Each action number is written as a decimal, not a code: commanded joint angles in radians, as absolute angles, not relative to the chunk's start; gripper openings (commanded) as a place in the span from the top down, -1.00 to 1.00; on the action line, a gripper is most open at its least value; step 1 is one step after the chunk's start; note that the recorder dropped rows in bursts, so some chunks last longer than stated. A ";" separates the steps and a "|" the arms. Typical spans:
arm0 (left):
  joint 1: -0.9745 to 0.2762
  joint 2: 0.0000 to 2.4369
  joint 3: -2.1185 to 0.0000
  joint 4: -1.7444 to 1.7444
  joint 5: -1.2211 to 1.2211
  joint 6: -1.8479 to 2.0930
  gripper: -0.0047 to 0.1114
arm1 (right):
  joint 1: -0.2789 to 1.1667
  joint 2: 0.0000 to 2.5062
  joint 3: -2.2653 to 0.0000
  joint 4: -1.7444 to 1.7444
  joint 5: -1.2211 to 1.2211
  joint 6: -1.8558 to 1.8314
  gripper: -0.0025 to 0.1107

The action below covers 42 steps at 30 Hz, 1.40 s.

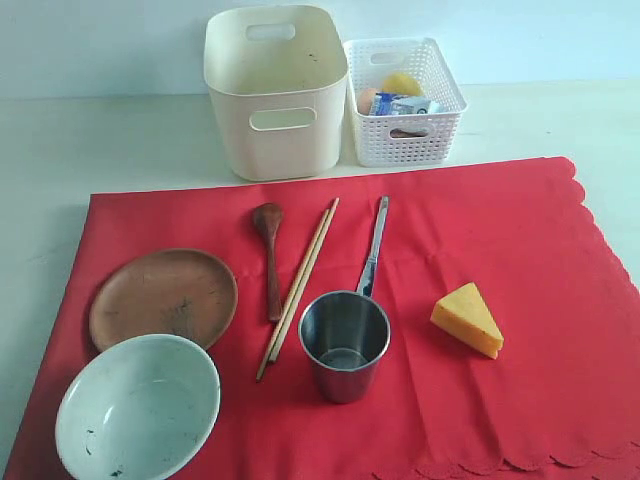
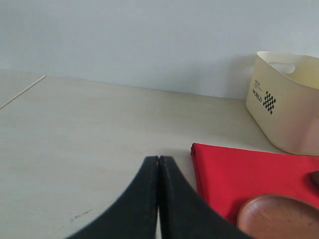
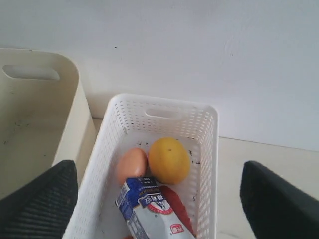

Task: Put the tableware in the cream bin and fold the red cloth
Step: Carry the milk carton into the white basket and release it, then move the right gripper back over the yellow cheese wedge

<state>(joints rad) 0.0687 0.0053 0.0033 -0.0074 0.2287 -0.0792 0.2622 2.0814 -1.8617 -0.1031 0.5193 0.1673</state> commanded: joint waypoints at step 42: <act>0.069 0.000 0.000 -0.013 0.217 -0.079 0.89 | 0.268 1.392 -0.958 0.274 0.709 -0.132 0.96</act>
<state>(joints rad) 0.0687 0.0053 0.0033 -0.0074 0.2287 -0.0792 0.2659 1.4312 -1.0368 0.2205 0.7328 -0.0715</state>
